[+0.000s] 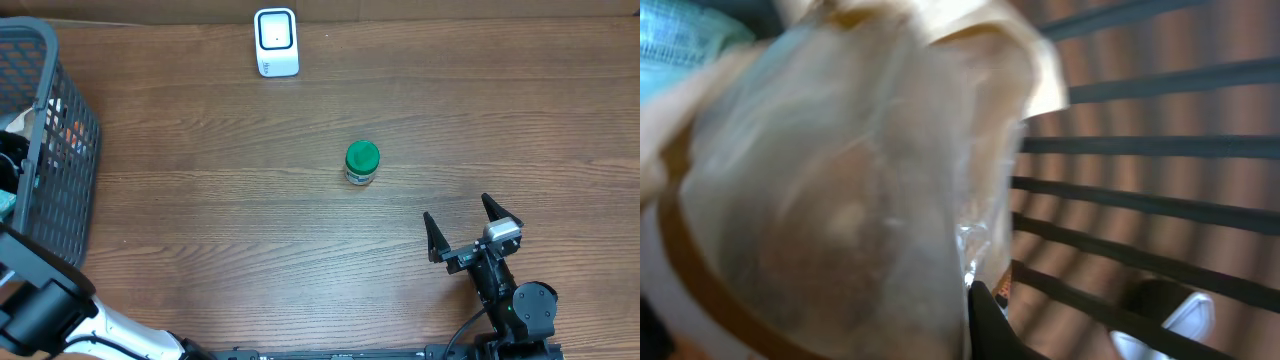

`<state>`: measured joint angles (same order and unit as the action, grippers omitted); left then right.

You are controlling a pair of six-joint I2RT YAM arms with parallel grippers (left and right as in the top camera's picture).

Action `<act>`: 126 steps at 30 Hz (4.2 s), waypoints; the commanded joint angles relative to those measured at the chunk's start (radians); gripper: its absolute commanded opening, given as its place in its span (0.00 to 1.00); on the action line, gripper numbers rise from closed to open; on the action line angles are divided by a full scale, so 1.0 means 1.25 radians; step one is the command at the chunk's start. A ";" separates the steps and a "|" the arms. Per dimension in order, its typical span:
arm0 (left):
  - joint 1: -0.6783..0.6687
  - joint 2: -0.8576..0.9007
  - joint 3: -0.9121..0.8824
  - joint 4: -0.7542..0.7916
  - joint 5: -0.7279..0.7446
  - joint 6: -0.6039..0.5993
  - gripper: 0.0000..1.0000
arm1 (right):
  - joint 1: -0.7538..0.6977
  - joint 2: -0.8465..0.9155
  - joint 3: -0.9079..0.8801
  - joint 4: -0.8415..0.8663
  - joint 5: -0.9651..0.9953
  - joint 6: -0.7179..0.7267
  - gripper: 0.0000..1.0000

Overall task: Scan the item barcode
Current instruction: 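Return the left gripper to the basket and grasp the clear bread bag, then place the bread bag on the table beside the jar, then reach into the basket and grasp the light green snack packet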

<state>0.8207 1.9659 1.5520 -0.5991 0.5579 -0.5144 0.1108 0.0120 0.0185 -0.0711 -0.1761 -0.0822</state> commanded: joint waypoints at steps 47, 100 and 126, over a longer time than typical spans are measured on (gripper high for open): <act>-0.982 -0.130 -0.138 -0.217 -0.144 -0.111 0.61 | -0.005 -0.006 -0.008 0.004 0.002 0.002 1.00; -0.088 0.233 0.420 -0.334 -0.578 0.304 0.90 | -0.005 -0.006 -0.008 0.004 0.002 0.002 1.00; -0.064 0.332 0.425 -0.382 -0.512 0.301 0.04 | -0.005 -0.006 -0.008 0.004 0.002 0.002 1.00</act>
<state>0.7364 2.3886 2.1002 -1.0435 -0.1982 -0.1383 0.1108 0.0120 0.0185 -0.0711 -0.1761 -0.0818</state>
